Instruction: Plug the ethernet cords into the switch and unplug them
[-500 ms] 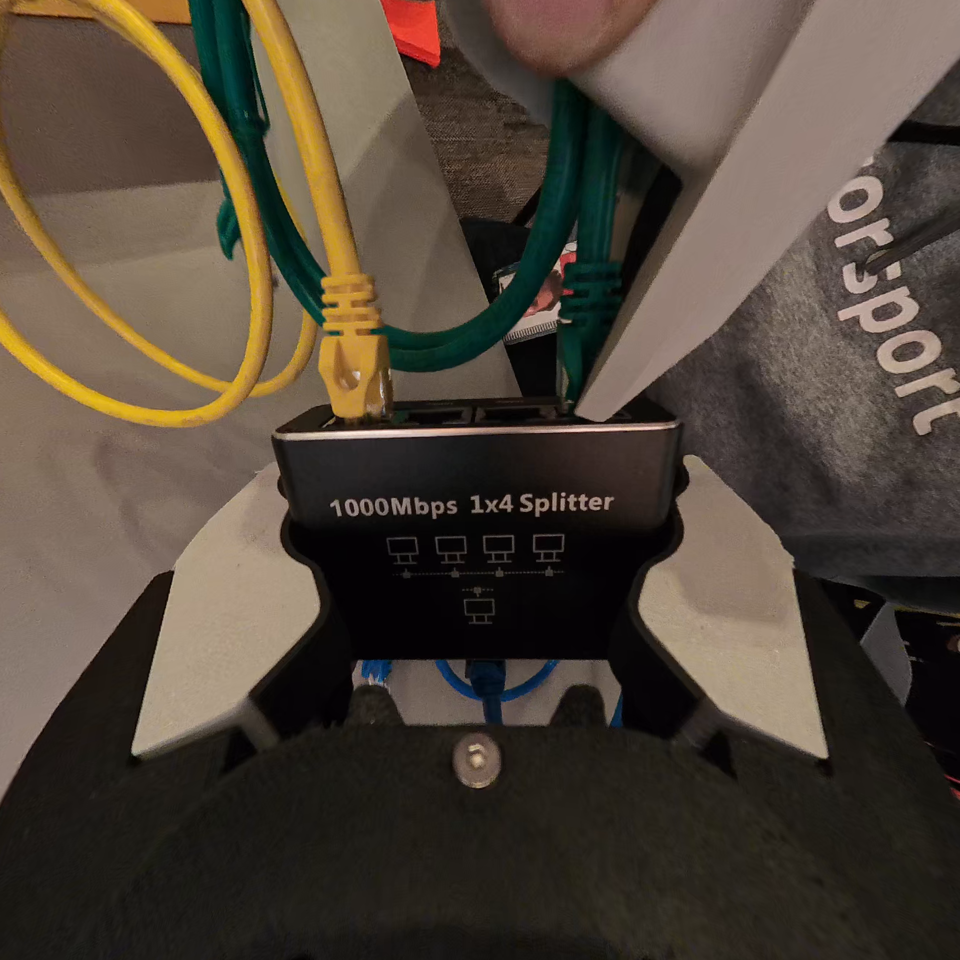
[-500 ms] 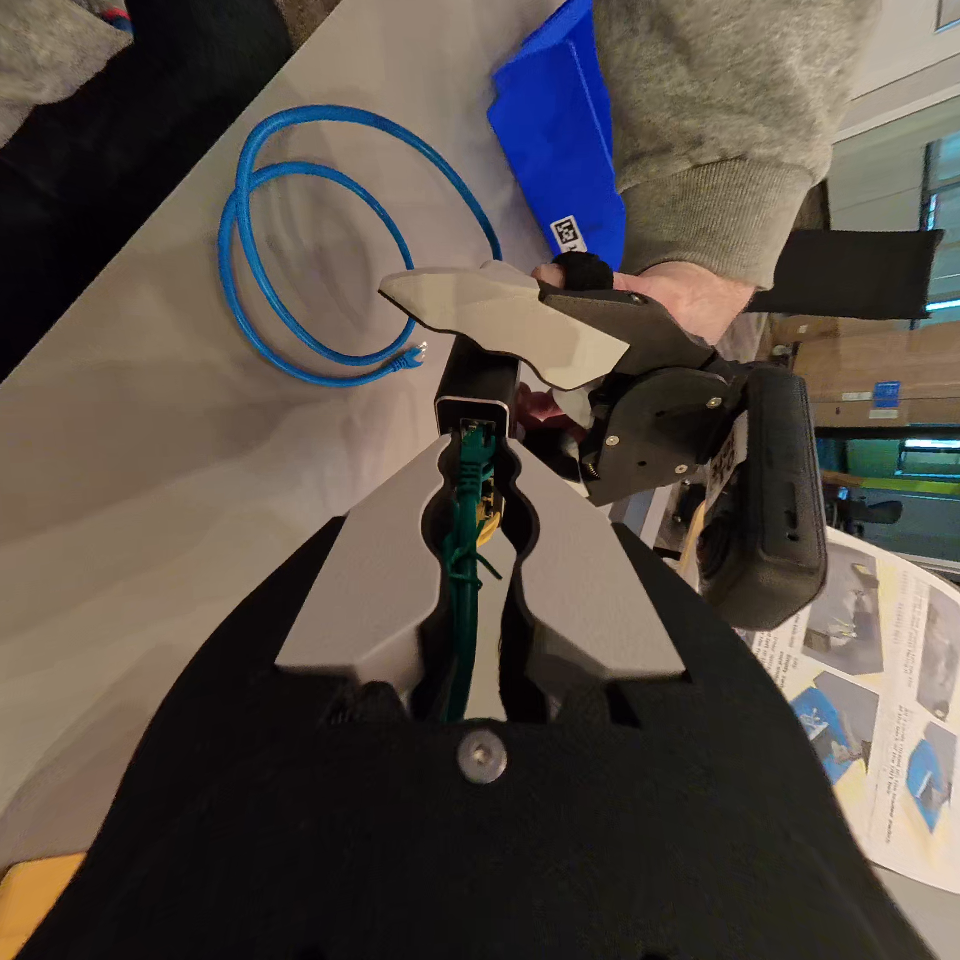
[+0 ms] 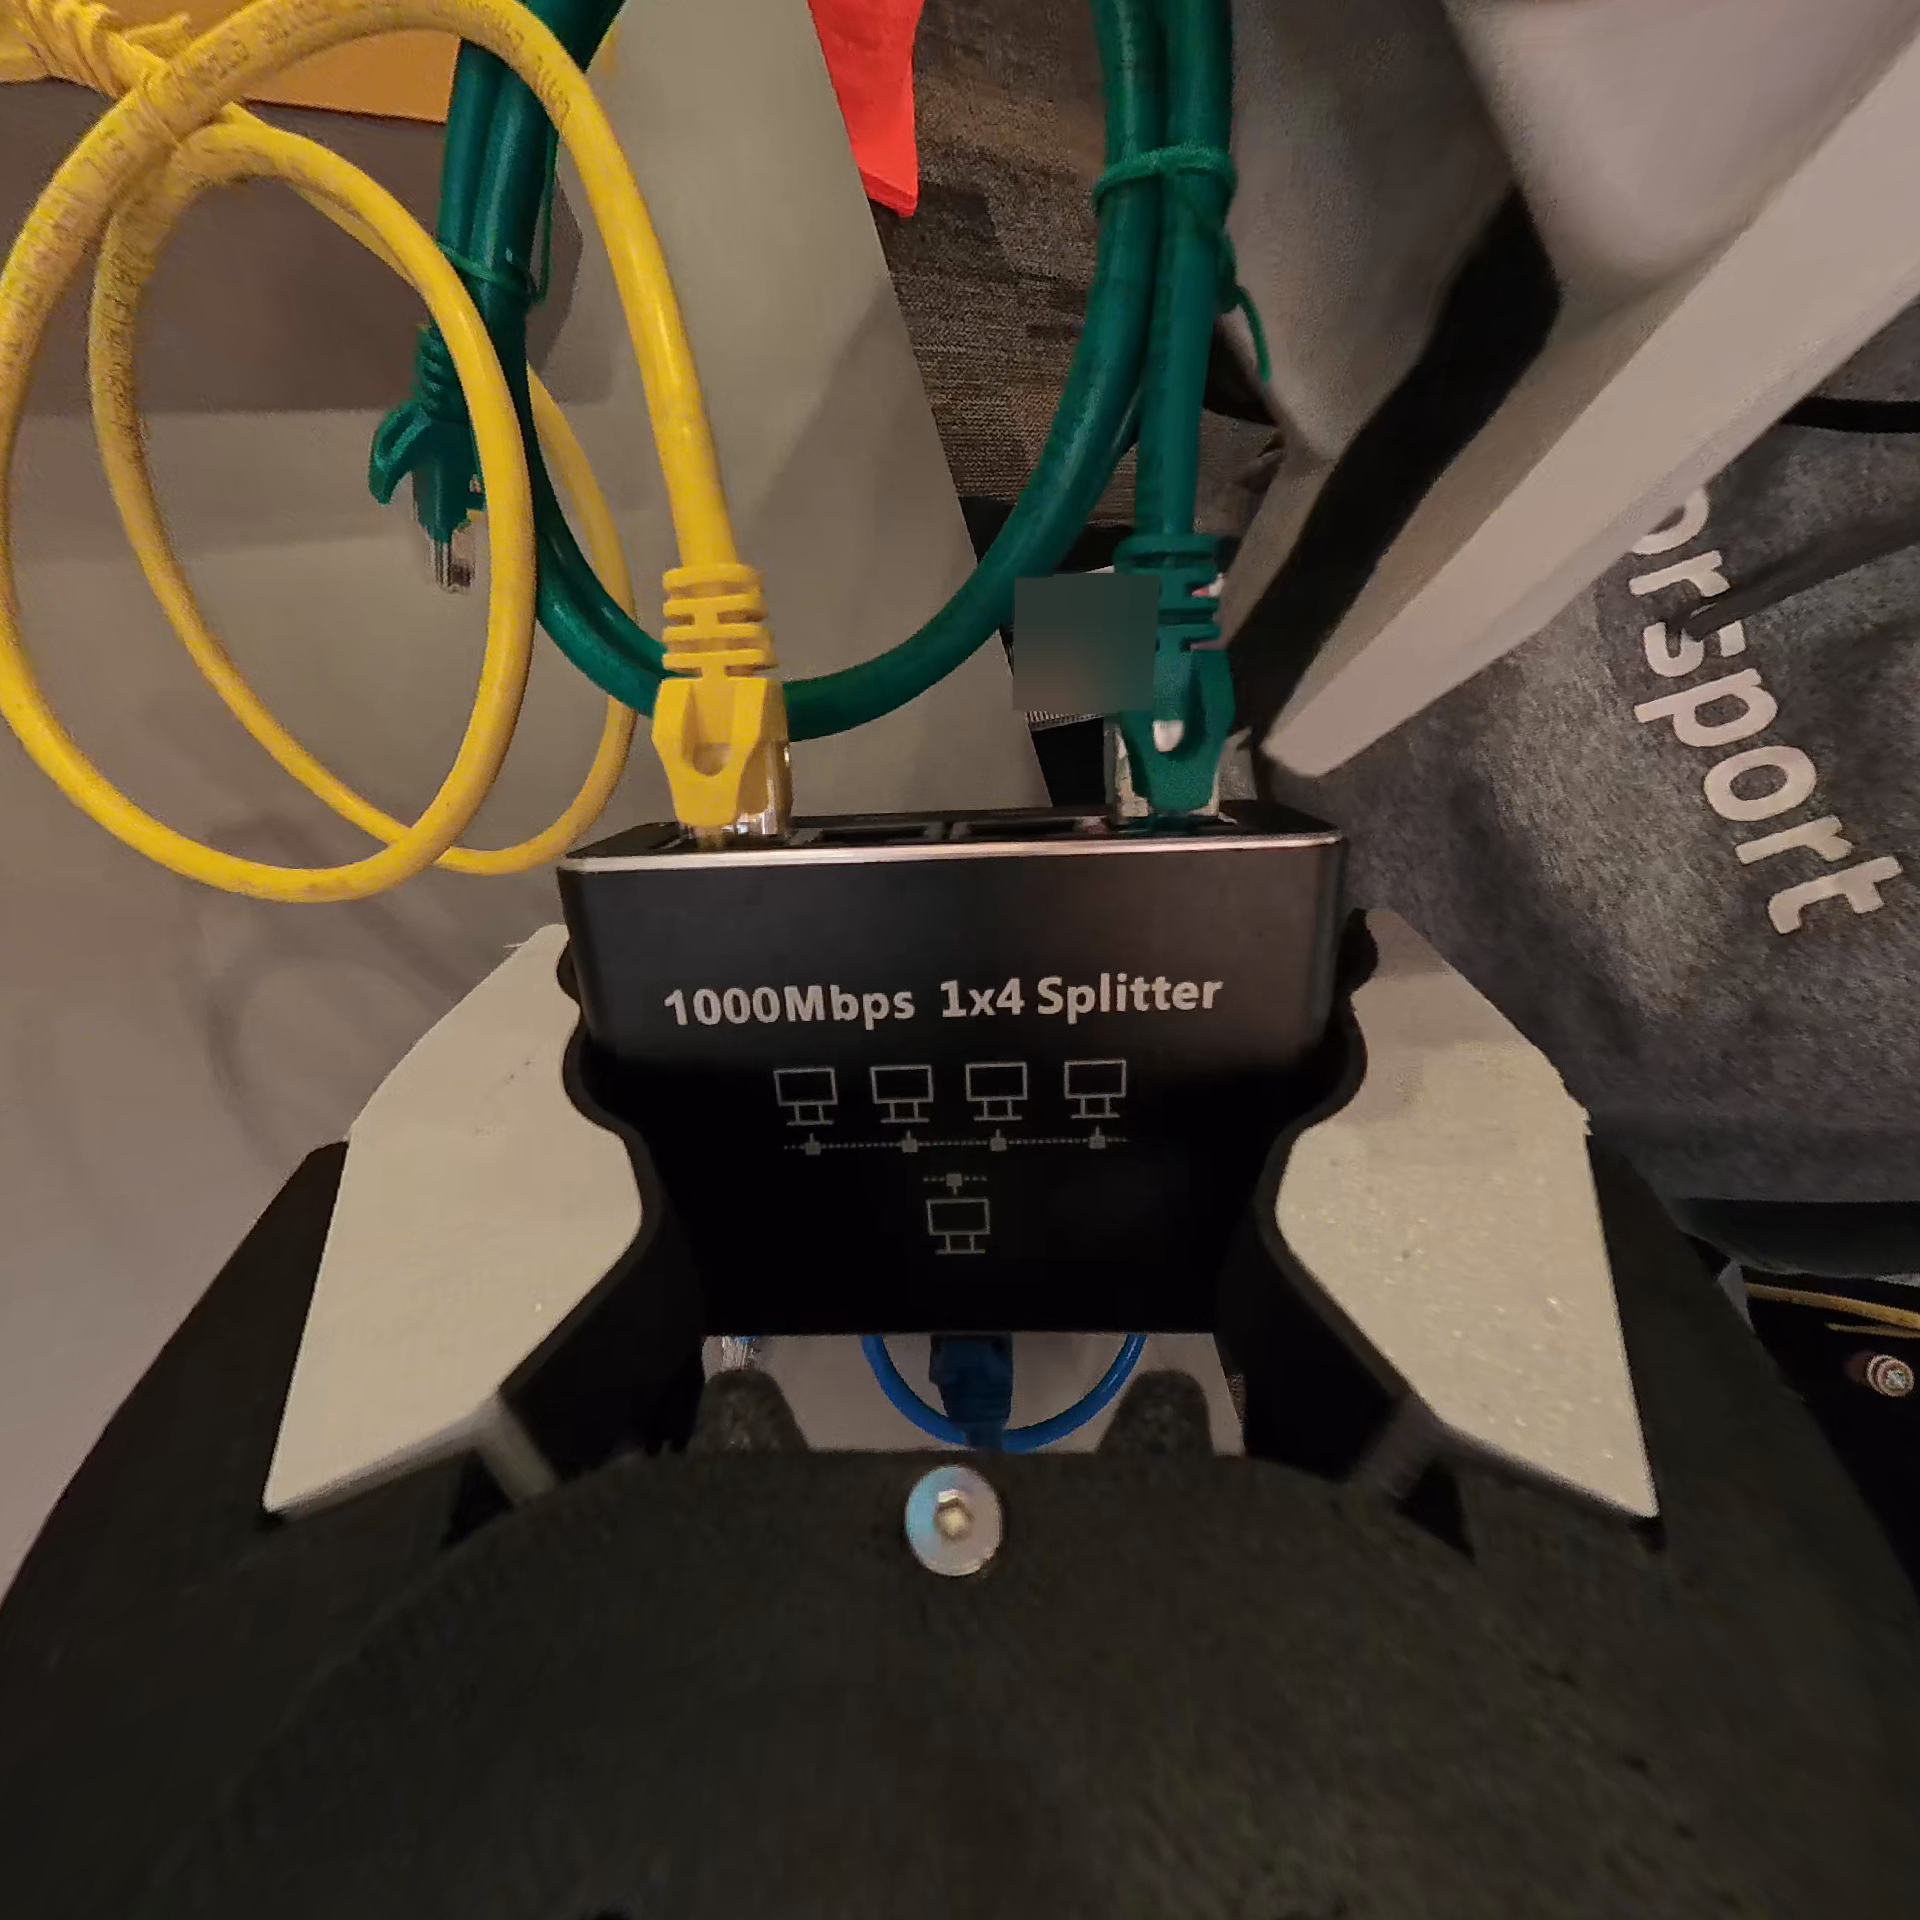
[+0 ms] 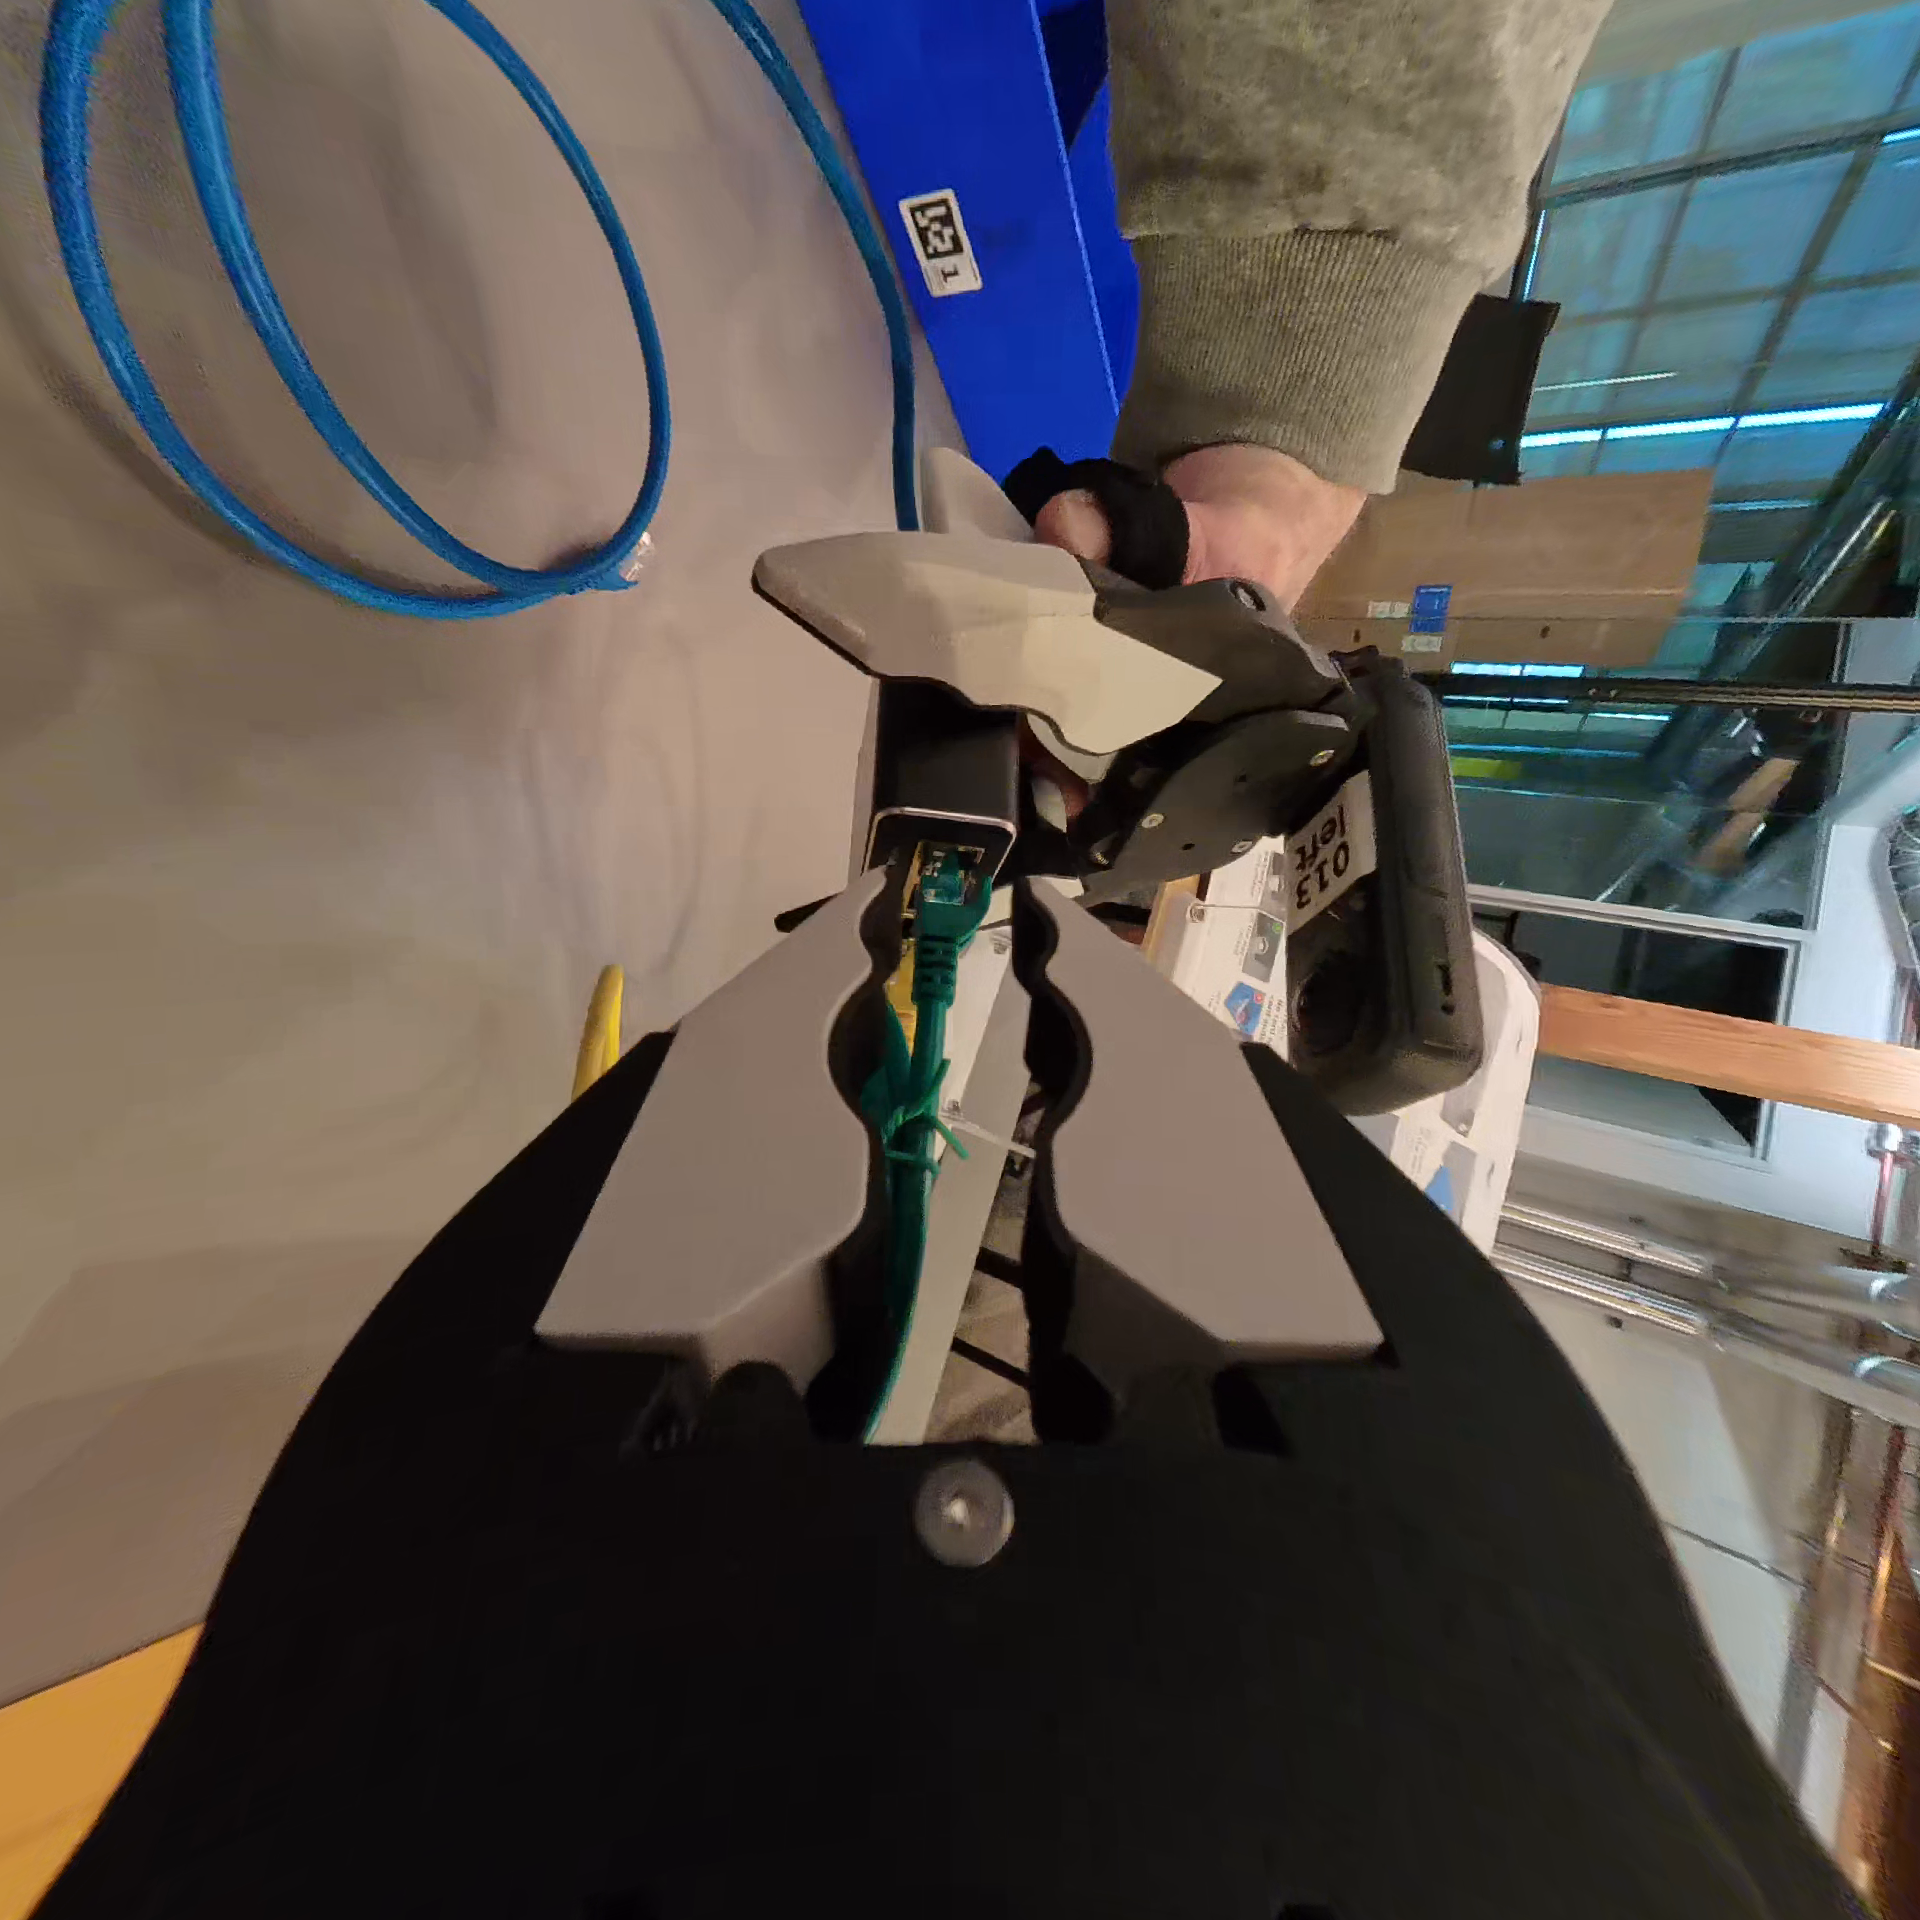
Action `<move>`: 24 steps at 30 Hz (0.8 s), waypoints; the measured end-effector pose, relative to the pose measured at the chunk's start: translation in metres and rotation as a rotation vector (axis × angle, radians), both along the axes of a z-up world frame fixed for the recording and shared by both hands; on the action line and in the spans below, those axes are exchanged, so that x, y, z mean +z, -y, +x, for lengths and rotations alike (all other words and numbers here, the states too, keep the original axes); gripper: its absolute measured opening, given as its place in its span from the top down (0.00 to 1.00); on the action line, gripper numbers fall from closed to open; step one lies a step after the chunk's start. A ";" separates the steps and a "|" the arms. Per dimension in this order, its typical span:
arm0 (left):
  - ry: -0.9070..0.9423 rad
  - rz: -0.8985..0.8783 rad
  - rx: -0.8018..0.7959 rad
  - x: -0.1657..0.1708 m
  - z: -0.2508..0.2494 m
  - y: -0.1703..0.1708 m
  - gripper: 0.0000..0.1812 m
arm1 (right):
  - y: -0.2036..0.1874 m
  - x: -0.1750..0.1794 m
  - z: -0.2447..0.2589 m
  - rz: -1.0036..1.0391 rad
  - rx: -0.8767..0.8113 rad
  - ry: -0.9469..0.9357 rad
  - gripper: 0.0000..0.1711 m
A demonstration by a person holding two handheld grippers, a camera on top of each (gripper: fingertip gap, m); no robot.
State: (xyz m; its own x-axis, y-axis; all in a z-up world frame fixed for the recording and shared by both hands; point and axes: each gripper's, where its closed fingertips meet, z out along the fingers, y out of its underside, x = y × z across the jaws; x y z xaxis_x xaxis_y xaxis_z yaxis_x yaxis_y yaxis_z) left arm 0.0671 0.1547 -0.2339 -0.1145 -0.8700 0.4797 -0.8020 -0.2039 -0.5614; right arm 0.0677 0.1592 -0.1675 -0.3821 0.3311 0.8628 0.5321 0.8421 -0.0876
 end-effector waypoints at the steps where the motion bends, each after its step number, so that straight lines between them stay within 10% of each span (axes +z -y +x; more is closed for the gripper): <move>1: 0.000 -0.001 0.001 0.000 0.000 0.000 0.29 | 0.000 0.000 0.000 0.017 -0.008 0.006 0.94; 24: -0.035 0.019 0.020 0.001 0.002 -0.007 0.29 | -0.012 -0.006 0.001 -0.046 -0.075 0.017 0.94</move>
State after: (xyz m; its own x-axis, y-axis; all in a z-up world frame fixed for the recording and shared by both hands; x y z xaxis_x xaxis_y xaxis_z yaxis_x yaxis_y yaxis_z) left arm 0.0694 0.1620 -0.2333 -0.0805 -0.8808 0.4667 -0.8174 -0.2096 -0.5366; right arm 0.0685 0.1717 -0.1734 -0.3696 0.3984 0.8394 0.5952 0.7952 -0.1154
